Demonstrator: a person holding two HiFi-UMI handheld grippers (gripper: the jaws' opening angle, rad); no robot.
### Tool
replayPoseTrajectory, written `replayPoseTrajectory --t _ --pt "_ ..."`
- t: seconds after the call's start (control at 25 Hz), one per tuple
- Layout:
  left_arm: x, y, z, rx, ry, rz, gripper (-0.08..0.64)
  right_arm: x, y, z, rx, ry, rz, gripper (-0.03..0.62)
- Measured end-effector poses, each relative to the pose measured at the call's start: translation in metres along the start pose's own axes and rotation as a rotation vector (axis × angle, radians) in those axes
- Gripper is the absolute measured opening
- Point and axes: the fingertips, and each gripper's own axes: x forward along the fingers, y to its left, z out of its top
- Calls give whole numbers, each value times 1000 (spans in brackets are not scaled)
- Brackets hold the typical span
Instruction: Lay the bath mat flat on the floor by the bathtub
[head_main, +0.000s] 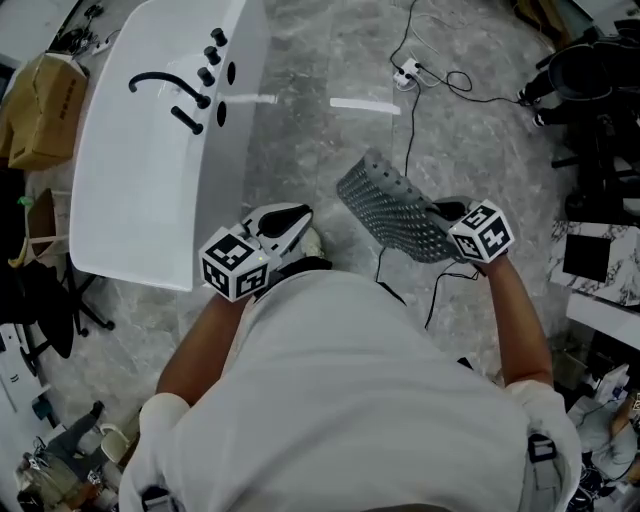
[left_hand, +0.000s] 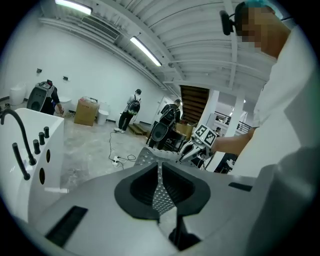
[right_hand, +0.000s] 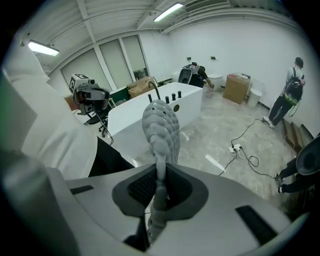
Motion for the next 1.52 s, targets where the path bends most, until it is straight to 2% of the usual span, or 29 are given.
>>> replayPoseTrajectory --t 0.12,0.32,0.64,0.8,1.12,1.28,1.52 --pt "5 44 21 -17 0 7 39 13 -41 44 1 -2 -27 41" --pt "4 91 50 -25 -44 40 39 36 -108 113 -3 -10 -38 41" --pt "14 184 89 -112 -101 201 40 100 -261 252 -72 -18 -34 41" --pt "40 235 112 -162 -104 266 40 140 -327 314 -107 -1 7 41" --pt "117 322 194 -254 -154 345 40 231 -465 462 -236 26 59 41" --pt "146 364 218 -281 -150 368 39 279 -540 536 -309 32 13 41" --pt "163 413 223 -358 -145 423 40 360 -622 647 -425 16 -91 41"
